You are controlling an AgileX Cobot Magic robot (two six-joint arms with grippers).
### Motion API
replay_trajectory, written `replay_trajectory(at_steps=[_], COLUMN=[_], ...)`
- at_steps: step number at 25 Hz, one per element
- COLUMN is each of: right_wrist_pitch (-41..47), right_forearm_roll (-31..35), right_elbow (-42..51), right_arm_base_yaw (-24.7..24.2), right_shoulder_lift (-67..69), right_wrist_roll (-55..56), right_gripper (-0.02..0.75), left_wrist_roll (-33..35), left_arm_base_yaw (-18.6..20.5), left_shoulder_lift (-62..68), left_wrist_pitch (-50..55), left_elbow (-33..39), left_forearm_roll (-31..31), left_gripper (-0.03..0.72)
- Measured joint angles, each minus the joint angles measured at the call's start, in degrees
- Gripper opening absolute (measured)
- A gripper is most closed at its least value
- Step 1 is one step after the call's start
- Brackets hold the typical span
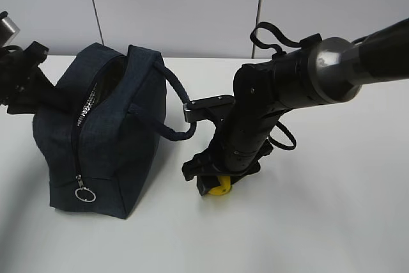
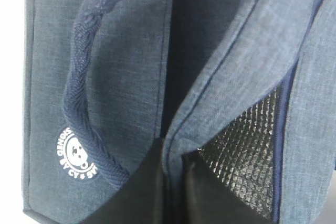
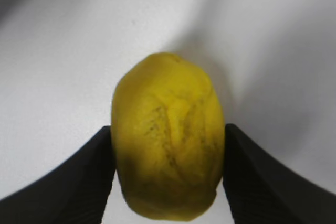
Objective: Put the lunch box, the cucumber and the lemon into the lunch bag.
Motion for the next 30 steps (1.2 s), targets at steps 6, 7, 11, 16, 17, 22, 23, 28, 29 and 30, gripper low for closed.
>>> replay_trajectory(at_steps=[6,7,11,16,17,22,23,28,29,30], right_wrist_pitch=[-0.1,-0.1,-0.4,-0.4,-0.4,0.5,1.1,6.1,7.7,9.4], right_forearm_roll=[0.0,0.0,0.0,0.0,0.0,0.0,0.0,0.0,0.0,0.0], right_elbow=[0.0,0.0,0.0,0.0,0.0,-0.1,-0.2,-1.3,-1.6,-2.0], right_arm_base_yaw=[0.0,0.0,0.0,0.0,0.0,0.0,0.0,0.0,0.0,0.0], right_shoulder_lift=[0.0,0.0,0.0,0.0,0.0,0.0,0.0,0.0,0.0,0.0], right_wrist_roll=[0.0,0.0,0.0,0.0,0.0,0.0,0.0,0.0,0.0,0.0], right_gripper=[0.476,0.475,0.440,0.403,0.400,0.396,0.396,0.394,0.394,0.394], left_wrist_roll=[0.0,0.0,0.0,0.0,0.0,0.0,0.0,0.0,0.0,0.0], left_arm_base_yaw=[0.0,0.0,0.0,0.0,0.0,0.0,0.0,0.0,0.0,0.0], left_shoulder_lift=[0.0,0.0,0.0,0.0,0.0,0.0,0.0,0.0,0.0,0.0], left_wrist_pitch=[0.0,0.0,0.0,0.0,0.0,0.0,0.0,-0.1,-0.1,-0.1], left_elbow=[0.0,0.0,0.0,0.0,0.0,0.0,0.0,0.0,0.0,0.0], left_forearm_roll=[0.0,0.0,0.0,0.0,0.0,0.0,0.0,0.0,0.1,0.1], left_gripper=[0.000,0.000,0.000,0.000,0.000,0.000,0.000,0.000,0.000,0.000])
